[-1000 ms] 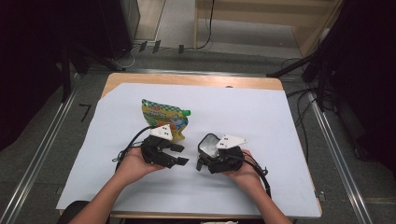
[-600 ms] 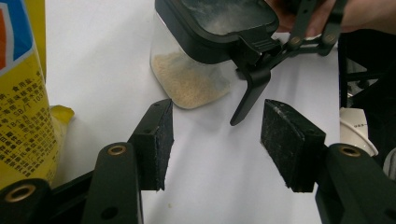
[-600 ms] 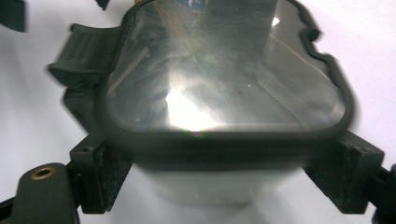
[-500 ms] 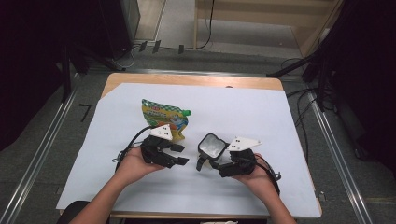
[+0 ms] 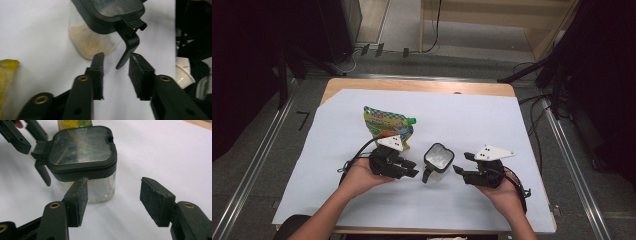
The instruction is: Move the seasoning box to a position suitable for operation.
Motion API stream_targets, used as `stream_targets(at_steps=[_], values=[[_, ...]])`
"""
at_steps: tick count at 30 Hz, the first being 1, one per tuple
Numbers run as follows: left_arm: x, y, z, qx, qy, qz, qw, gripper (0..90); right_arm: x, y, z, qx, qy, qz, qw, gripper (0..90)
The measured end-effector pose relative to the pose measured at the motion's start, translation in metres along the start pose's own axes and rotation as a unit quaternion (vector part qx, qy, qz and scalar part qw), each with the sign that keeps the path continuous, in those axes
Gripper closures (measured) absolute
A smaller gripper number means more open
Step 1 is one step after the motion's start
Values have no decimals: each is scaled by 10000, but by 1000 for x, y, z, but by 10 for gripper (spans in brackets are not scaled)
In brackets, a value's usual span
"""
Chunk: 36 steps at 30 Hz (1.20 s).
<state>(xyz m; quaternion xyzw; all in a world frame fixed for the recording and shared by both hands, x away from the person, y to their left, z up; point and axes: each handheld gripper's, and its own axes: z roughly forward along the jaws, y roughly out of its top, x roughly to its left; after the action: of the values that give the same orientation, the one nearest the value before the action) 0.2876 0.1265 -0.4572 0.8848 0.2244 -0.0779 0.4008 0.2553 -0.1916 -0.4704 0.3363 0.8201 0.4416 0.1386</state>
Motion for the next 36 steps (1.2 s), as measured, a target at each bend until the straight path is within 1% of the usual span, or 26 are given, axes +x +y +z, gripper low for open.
stream_targets(at_steps=[1,2,3,4,5,6,7,8,9,10,11,12,13,14,15,17,18,19,21,22,23,28,29,32,33,36], values=[[1,0,0,20,-23,5,10000,735,1,0,1,22,-46,-9,10000,405],[1,1,0,24,6,19,10000,782,2,1,3,55,-85,-59,9999,412],[1,2,2,19,9,54,10000,859,3,1,5,81,-29,-57,9999,456],[1,2,2,19,9,54,10000,893,3,1,5,81,-29,-57,9999,456],[1,4,4,55,19,82,9999,900,5,3,5,119,44,-17,9999,547],[1,4,4,55,19,82,9999,900,5,3,5,119,44,-17,9999,547],[0,5,7,96,5,85,9999,900,6,4,5,100,124,5,9999,614],[0,5,7,96,5,85,9999,900,6,4,5,100,124,5,9999,614],[0,6,10,113,39,116,9999,900,7,5,4,79,124,-75,9999,681],[0,6,10,113,39,116,9999,900,7,5,4,79,124,-75,9999,681],[0,7,11,102,45,115,9999,900,7,6,3,102,144,20,9998,756],[0,7,12,84,66,97,9999,900,7,6,3,102,144,20,9998,756],[0,7,14,36,103,90,9999,900,7,6,3,97,245,128,9996,843],[0,7,14,36,103,90,9999,900,7,6,3,97,245,128,9996,843],[0,7,15,16,136,81,9999,900,7,6,3,125,298,181,9993,900],[1,7,17,36,132,34,9999,900,7,6,4,138,326,268,9990,900],[1,7,17,36,132,34,9999,900,7,6,4,138,326,268,9990,900],[2,7,19,94,162,-35,9998,900,7,6,5,199,359,393,9984,900],[1,7,21,91,168,-59,9998,900,7,6,6,220,367,431,9982,900],[-1,7,21,86,174,-40,9998,900,7,5,7,229,347,406,9983,900],[-3,8,23,36,122,-14,9999,900,6,5,8,231,379,409,9982,900],[-6,9,25,20,147,34,9999,900,6,4,10,275,369,439,9980,900],[-8,10,27,9,174,91,9998,900,7,4,13,306,391,417,9979,900],[-12,11,29,-17,165,119,9998,900,8,5,16,348,381,373,9980,900],[-14,12,32,22,211,172,9996,900,8,5,19,375,345,360,9981,900],[-15,12,36,53,217,188,9996,900,7,6,21,364,344,388,9980,900]])
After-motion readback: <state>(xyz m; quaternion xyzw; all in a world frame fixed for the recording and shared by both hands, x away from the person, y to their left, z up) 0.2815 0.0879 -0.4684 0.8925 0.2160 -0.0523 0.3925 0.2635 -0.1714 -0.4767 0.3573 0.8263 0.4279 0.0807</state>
